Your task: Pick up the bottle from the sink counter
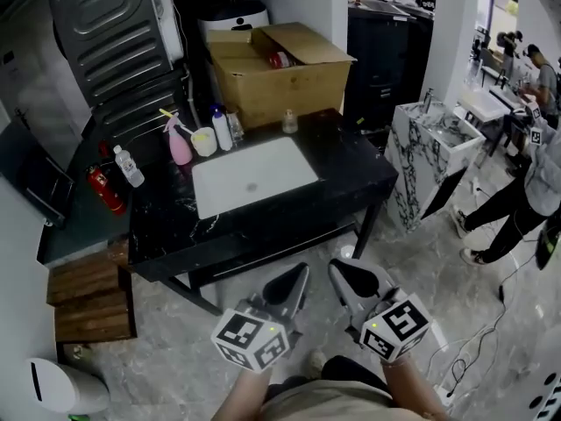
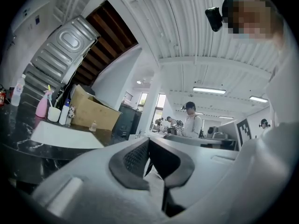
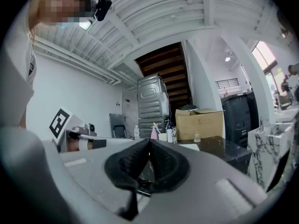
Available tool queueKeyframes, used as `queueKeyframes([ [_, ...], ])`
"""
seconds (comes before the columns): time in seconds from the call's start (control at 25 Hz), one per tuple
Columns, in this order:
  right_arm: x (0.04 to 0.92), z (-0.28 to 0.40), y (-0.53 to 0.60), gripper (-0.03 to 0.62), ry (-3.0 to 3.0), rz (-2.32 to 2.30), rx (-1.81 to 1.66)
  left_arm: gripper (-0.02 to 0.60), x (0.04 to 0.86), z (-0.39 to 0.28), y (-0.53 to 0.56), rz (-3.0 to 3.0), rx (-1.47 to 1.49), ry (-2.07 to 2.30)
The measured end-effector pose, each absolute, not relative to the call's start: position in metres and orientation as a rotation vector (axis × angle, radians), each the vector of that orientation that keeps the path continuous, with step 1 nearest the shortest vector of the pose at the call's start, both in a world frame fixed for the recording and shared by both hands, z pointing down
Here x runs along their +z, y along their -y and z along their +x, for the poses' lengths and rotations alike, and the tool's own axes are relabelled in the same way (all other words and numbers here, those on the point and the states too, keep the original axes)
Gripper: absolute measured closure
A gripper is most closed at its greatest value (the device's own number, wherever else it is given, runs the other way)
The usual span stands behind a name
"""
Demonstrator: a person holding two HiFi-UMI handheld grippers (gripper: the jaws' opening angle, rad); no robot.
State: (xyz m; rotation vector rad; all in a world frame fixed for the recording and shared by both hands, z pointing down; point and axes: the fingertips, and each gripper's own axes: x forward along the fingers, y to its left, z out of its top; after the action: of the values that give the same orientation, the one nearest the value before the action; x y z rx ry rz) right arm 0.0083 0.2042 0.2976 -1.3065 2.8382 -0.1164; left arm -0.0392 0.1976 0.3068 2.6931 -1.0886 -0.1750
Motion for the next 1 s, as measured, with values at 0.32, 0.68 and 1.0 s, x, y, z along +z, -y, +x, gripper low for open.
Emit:
queueKeyframes([
  [0.32, 0.308, 0.032, -0.175, 0.591, -2.848, -1.241, -0.153, 0.581, 0.303, 0.003, -0.167, 2.701, -0.202, 1.076],
  [0.68, 0.317, 0.049, -0.159, 0.591, -2.836, -1.244, -0.204, 0.581, 0.319, 0.015, -0.149, 2.679, -0.123, 1.065],
  [1.0, 0.331, 0.048, -0.122, 0.591, -2.852, -1.251, -0.251, 0.581, 0.332, 0.006, -0.111, 2.637, -0.107, 1.067],
])
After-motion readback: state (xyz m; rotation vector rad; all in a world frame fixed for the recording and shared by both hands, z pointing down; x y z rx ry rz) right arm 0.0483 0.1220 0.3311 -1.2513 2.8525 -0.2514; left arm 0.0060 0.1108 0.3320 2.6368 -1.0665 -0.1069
